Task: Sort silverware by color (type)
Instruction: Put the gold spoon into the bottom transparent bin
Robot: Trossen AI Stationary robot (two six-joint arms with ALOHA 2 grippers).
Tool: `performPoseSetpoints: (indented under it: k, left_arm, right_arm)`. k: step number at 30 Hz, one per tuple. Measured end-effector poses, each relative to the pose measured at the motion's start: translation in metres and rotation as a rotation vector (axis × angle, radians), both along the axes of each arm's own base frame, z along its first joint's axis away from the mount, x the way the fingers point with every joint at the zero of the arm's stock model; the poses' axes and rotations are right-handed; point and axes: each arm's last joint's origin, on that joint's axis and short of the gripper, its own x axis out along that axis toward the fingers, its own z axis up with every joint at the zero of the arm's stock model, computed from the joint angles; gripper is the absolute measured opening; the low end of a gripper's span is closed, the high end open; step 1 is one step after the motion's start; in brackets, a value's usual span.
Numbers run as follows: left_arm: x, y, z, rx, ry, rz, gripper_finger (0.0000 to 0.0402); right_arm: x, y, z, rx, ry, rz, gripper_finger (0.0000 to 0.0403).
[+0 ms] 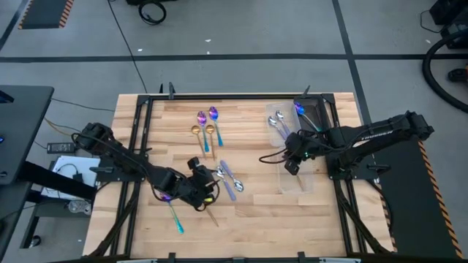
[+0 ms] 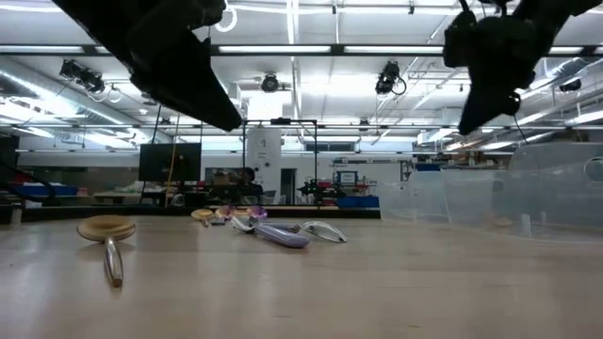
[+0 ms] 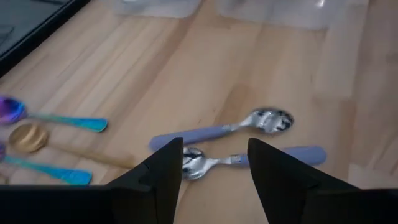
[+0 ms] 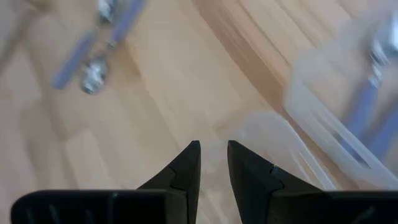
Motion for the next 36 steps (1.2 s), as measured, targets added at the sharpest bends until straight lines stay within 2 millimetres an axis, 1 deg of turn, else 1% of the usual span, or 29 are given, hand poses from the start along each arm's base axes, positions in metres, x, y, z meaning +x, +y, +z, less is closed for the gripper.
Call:
performPoseSetpoints:
  k: [5,9,13,18,25,30,32,36]
  left_arm:
    - [-0.011,0.002,0.006,-0.053,-0.011,0.076,0.0177]
    - [-0.016,0.006,0.002,-0.083,0.004,0.15,0.0172]
    - [-0.018,0.013,-0.001,-0.133,0.004,0.25,0.0172]
    - [-0.015,0.025,-0.002,-0.157,-0.008,0.327,0.0172]
    - [-0.005,0.055,-0.003,-0.148,-0.01,0.435,0.0172]
    - [0.003,0.072,-0.01,-0.131,0.017,0.482,0.0172]
    - [0.002,0.077,-0.017,-0.1,0.084,0.483,0.0172]
    - [0.003,0.084,-0.028,-0.072,0.157,0.5,0.0172]
  right_arm:
    - [0.011,0.004,0.005,-0.028,-0.136,0.056,0.009]
    - [0.016,0.005,0.001,-0.089,-0.232,0.083,0.009]
    - [0.018,0.005,-0.002,-0.113,-0.278,0.086,0.009]
    - [0.018,0.003,-0.01,-0.188,-0.298,0.05,0.009]
    - [0.023,0.003,-0.015,-0.208,-0.334,0.05,0.009]
    - [0.037,0.004,-0.027,-0.236,-0.315,0.077,0.009]
    - [0.044,0.005,-0.033,-0.249,-0.315,0.089,0.009]
    - [0.056,0.007,-0.042,-0.271,-0.332,0.108,0.009]
